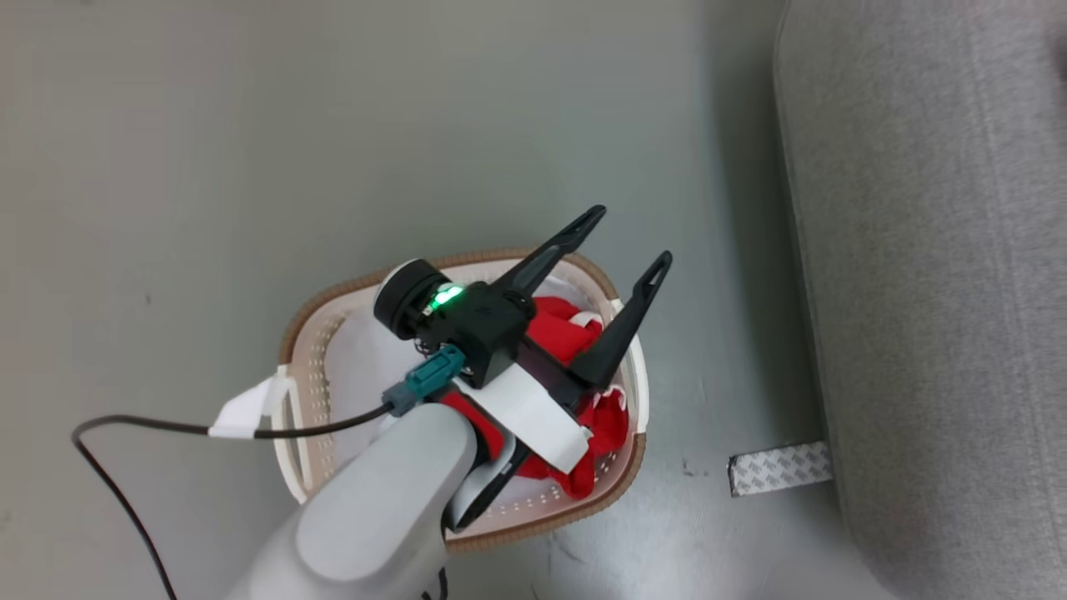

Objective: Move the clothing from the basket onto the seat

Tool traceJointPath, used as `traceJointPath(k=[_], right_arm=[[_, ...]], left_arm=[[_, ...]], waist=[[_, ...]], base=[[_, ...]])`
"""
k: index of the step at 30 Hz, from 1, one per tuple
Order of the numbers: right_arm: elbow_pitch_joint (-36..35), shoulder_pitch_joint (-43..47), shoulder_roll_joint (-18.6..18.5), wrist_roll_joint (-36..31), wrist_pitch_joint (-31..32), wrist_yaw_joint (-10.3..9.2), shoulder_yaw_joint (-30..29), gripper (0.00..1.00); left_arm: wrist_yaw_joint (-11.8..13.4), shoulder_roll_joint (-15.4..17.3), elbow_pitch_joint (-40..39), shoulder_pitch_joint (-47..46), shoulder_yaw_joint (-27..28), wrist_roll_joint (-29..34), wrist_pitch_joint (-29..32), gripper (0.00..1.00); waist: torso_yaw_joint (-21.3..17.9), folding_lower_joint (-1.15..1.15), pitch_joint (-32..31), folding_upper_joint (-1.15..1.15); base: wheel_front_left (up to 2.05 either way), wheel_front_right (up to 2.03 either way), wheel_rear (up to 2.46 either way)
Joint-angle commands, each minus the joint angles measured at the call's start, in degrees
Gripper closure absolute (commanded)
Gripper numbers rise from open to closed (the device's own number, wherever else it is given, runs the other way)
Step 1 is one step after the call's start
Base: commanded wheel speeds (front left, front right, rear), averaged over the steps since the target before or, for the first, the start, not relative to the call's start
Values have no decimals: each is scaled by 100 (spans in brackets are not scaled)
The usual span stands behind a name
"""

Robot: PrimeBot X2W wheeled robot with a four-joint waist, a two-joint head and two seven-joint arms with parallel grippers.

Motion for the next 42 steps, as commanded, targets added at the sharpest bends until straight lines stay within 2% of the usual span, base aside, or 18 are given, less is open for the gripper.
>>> traceJointPath(k=[1,4,11,15,22,27,31,37,42], right_arm=[[5,-64,-37,62,32,-12,55,0],[-78,39,16,237,227,-13,295,0],[-404,448,-135,598,712,-13,983,0],[-864,655,-395,808,829,-13,1371,0],[-2098,1181,-728,1372,228,-13,1587,0],[-2910,1664,-719,1564,-305,-13,1427,0],[-3400,2181,-507,1649,-822,-13,1080,0],[-3740,3259,4,1303,-1610,-13,240,0],[-4163,4301,787,1092,-1912,-13,-351,0]], left_arm=[[12,22,13,81,28,-24,-32,0],[-12,-12,91,172,64,-76,-33,0],[-40,-42,187,659,291,-201,-38,0],[-23,-10,188,1023,490,-254,-39,0],[72,132,60,1566,969,-238,-37,0],[217,273,-105,1863,1446,-211,-36,0],[374,345,-230,2166,1891,-243,-36,0],[505,193,-317,2729,2538,-273,-36,0],[421,-7,-305,3131,3027,-120,-36,0]], waist=[[-23,-1,-123,0],[-54,-1,-429,0],[-126,-1,-1452,0],[-129,-1,-2059,0],[89,-1,-2866,0],[302,-1,-3232,0],[465,-1,-3441,0],[680,-1,-3671,0],[764,-1,-3707,0]], base=[[0,0,0],[0,0,0],[0,0,0],[0,0,0],[0,0,0],[0,0,0],[0,0,0],[0,0,0],[0,0,0]])
